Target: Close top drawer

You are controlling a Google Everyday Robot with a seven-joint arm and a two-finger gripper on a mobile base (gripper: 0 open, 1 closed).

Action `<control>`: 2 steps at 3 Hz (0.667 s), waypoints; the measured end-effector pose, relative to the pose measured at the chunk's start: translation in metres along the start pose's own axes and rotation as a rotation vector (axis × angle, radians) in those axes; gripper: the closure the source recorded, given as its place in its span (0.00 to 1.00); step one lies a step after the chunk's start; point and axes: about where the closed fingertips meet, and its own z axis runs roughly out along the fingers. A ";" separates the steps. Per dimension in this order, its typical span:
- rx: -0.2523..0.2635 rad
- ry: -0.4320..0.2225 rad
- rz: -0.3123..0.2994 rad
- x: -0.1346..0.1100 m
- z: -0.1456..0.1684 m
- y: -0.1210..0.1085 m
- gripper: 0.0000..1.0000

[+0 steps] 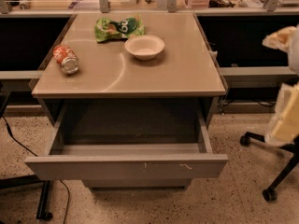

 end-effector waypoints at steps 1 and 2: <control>0.026 -0.105 0.008 0.022 0.020 0.044 0.00; 0.004 -0.232 0.067 0.047 0.080 0.083 0.00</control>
Offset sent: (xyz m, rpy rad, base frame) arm -0.1542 0.0637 -0.3296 0.9459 0.3188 -0.0717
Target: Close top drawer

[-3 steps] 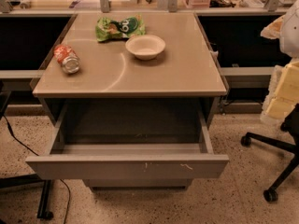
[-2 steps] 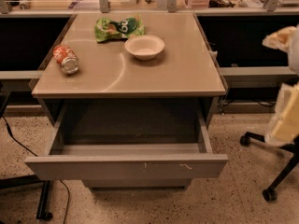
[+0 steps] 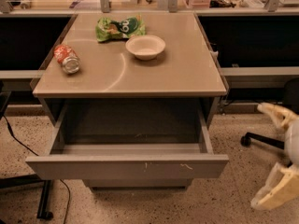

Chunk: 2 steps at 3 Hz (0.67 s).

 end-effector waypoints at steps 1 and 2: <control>-0.149 -0.186 0.131 0.025 0.093 0.061 0.00; -0.335 -0.334 0.294 0.030 0.181 0.126 0.00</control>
Offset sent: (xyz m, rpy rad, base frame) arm -0.0653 0.1385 -0.3108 0.7489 0.5345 0.0031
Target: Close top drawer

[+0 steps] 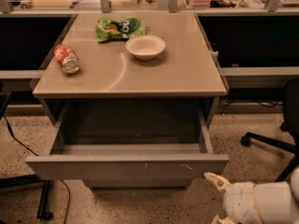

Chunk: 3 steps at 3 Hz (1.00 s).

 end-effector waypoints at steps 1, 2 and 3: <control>-0.053 -0.036 0.056 0.018 0.019 0.004 0.19; -0.053 -0.036 0.056 0.018 0.019 0.004 0.41; -0.053 -0.036 0.056 0.018 0.019 0.004 0.65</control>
Offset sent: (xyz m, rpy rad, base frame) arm -0.0066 0.0056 -0.0260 0.0602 0.0604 -0.0023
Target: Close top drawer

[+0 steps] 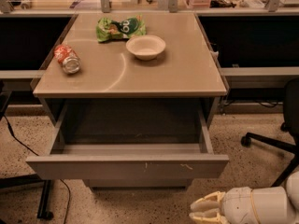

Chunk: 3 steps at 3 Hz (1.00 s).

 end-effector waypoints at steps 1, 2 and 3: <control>0.032 -0.056 -0.039 -0.006 0.006 -0.018 0.88; 0.125 -0.120 -0.113 -0.026 0.000 -0.054 1.00; 0.217 -0.170 -0.159 -0.045 -0.004 -0.089 1.00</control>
Offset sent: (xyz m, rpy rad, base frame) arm 0.1113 -0.0172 0.0265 0.0613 -0.3621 -0.1135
